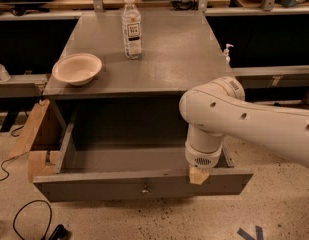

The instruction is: Open top drawer

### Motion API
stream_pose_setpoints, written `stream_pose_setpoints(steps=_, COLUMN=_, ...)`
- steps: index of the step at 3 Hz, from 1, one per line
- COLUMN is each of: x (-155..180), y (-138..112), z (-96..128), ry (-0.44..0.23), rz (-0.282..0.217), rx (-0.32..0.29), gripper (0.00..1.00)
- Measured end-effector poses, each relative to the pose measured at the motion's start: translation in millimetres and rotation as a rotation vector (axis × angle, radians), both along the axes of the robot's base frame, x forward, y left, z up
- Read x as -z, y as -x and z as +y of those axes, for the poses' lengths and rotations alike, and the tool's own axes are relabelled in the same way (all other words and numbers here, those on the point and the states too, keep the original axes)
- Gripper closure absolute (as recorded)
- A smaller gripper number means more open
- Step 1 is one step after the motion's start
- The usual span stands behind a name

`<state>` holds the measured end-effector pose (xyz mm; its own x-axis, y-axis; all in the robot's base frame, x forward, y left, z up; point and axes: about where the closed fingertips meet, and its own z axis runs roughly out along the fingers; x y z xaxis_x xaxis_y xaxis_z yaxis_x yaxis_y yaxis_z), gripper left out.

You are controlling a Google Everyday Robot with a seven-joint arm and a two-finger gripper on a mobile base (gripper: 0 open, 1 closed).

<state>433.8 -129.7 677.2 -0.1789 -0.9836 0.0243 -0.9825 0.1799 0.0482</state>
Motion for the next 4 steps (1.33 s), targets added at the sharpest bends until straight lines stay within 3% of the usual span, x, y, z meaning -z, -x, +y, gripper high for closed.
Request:
stream_pose_setpoints(steps=1, x=-7, y=-3, z=-6, ry=0.037, rz=0.008, rx=0.01, gripper=0.09)
stream_pose_setpoints(steps=2, x=-43, y=-16, z=-20, ry=0.096, rz=-0.023, rx=0.03, gripper=1.0)
stream_pose_setpoints(steps=3, x=-82, y=-37, z=-31, ry=0.134, rz=-0.085, rx=0.033, gripper=1.0)
stream_pose_setpoints(steps=4, x=-89, y=-47, z=-57, ry=0.121, rz=-0.124, rx=0.031, gripper=1.0)
